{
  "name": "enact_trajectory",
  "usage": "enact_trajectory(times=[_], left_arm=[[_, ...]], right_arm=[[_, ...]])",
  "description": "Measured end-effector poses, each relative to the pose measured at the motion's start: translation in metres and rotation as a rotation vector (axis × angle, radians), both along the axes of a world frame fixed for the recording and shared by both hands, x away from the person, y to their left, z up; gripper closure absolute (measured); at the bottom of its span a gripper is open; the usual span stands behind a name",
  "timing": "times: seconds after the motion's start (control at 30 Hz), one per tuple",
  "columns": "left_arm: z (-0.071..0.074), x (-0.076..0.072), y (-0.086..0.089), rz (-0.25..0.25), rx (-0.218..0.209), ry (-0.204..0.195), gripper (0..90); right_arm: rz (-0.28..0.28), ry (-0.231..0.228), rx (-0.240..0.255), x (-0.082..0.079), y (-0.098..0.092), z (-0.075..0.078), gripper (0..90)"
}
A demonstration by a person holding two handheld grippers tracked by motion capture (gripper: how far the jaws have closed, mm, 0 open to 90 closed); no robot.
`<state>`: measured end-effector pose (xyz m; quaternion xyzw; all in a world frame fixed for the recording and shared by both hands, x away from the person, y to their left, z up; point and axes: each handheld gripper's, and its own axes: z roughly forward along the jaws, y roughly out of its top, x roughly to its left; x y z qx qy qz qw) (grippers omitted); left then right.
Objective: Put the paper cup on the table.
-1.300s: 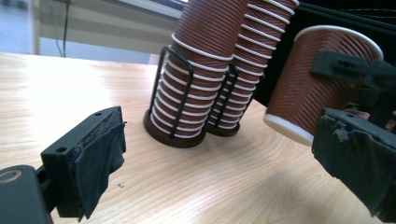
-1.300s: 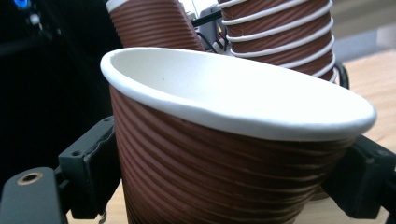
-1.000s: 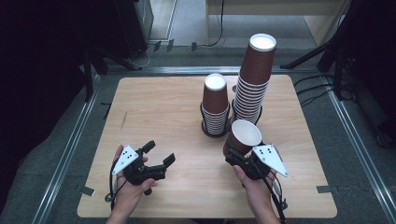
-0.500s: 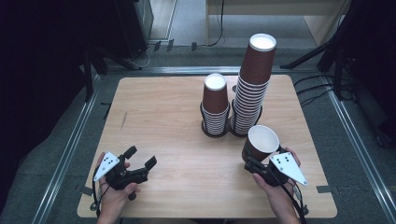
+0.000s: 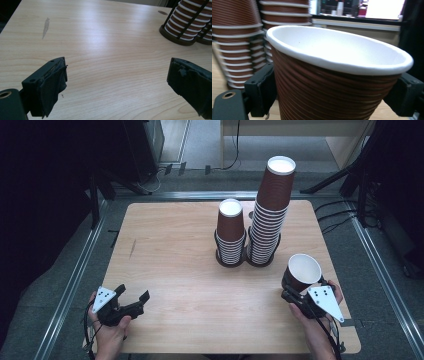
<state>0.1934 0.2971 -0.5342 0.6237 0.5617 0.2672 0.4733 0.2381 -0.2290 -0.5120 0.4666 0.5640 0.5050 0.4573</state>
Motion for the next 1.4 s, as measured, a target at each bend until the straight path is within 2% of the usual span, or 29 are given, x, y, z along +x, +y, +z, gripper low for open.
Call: enact_trajectory(times=[0.03, 0.1, 0.17, 0.37, 0.67, 0.73, 0.8, 0.9, 1.03, 1.13, 1.2, 1.4], left_arm=[[-0.001, 0.001, 0.002, 0.001, -0.001, 0.005, 3.2], [-0.003, 0.002, 0.005, 0.005, -0.011, 0.01, 3.2], [-0.004, 0.002, 0.008, 0.017, 0.007, 0.016, 3.2], [-0.007, 0.0, 0.015, 0.028, 0.024, 0.027, 3.1], [-0.011, -0.001, 0.027, 0.05, 0.028, 0.047, 3.1], [-0.012, 0.0, 0.028, 0.053, 0.019, 0.052, 3.1], [-0.013, 0.001, 0.029, 0.053, 0.017, 0.056, 3.1], [-0.015, 0.002, 0.029, 0.055, 0.016, 0.057, 3.1], [-0.015, 0.003, 0.03, 0.051, 0.007, 0.055, 3.1], [-0.016, 0.003, 0.029, 0.044, 0.007, 0.056, 3.1], [-0.016, 0.003, 0.028, 0.035, 0.012, 0.054, 3.1], [-0.017, 0.004, 0.024, 0.024, 0.024, 0.05, 3.2]], right_arm=[[-0.021, 0.003, -0.012, 0.002, -0.003, -0.002, 11.8], [-0.041, 0.006, -0.003, 0.005, -0.01, -0.006, 11.8], [-0.071, 0.001, -0.019, 0.008, -0.015, -0.01, 11.8], [-0.08, 0.005, -0.035, 0.016, -0.025, -0.019, 11.7], [-0.107, 0.054, -0.002, 0.034, -0.028, -0.023, 11.6], [-0.121, 0.082, 0.014, 0.038, -0.027, -0.021, 11.6], [-0.15, 0.101, -0.015, 0.042, -0.024, -0.02, 11.6], [-0.126, 0.111, -0.004, 0.045, -0.021, -0.019, 11.6], [-0.113, 0.122, -0.023, 0.051, -0.015, -0.022, 11.6], [-0.101, 0.152, -0.015, 0.056, -0.011, -0.024, 11.6], [-0.086, 0.167, -0.031, 0.059, -0.008, -0.027, 11.6], [-0.077, 0.169, -0.04, 0.06, -0.005, -0.027, 11.8]])
